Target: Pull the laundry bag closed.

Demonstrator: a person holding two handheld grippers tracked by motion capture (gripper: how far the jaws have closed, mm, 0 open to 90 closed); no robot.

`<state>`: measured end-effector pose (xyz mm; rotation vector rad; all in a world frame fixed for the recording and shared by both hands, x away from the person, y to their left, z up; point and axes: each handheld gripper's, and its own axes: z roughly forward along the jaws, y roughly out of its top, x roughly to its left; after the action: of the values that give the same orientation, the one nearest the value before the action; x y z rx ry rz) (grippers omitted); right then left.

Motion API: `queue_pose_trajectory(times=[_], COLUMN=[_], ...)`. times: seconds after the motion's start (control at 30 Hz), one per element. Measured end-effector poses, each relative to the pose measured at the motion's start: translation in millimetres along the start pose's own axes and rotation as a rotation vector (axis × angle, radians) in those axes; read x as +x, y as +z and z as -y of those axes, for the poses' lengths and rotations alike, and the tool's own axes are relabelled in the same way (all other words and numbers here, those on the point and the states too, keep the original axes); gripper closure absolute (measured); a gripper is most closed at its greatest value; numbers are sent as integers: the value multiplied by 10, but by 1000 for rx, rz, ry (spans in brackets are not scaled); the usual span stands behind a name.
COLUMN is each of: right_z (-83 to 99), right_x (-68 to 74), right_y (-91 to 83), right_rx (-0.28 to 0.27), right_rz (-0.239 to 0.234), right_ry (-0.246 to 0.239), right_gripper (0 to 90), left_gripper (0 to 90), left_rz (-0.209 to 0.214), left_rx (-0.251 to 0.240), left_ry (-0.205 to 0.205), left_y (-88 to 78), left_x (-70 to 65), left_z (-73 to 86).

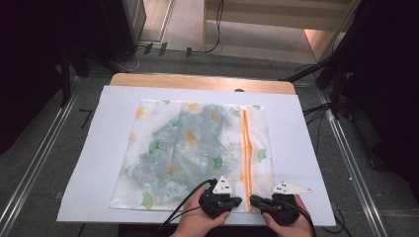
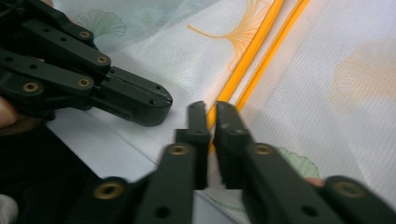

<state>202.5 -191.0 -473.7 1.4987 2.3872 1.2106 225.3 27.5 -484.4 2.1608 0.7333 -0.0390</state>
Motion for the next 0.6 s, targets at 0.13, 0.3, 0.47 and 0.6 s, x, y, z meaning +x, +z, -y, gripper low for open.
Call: queue_pose_trajectory(times=[0.13,0.3,0.47,0.6], right_z=[-25,-18,-16,-13], right_x=[69,68,17,13], right_y=[41,88,62,39], right_rx=[13,55,44,31], right_rz=[19,-52,-55,-49], right_ry=[-2,38,58,43], right_gripper=[744,765,876,900], left_gripper=[900,900,900,900], left_rz=[3,5,4,8], left_rx=[-2,-4,-4,-1], left_ry=[-7,-8,-12,-14], left_y=[-2,-1,-3,-6], left_x=[5,5,10,16], left_z=[1,3,3,2])
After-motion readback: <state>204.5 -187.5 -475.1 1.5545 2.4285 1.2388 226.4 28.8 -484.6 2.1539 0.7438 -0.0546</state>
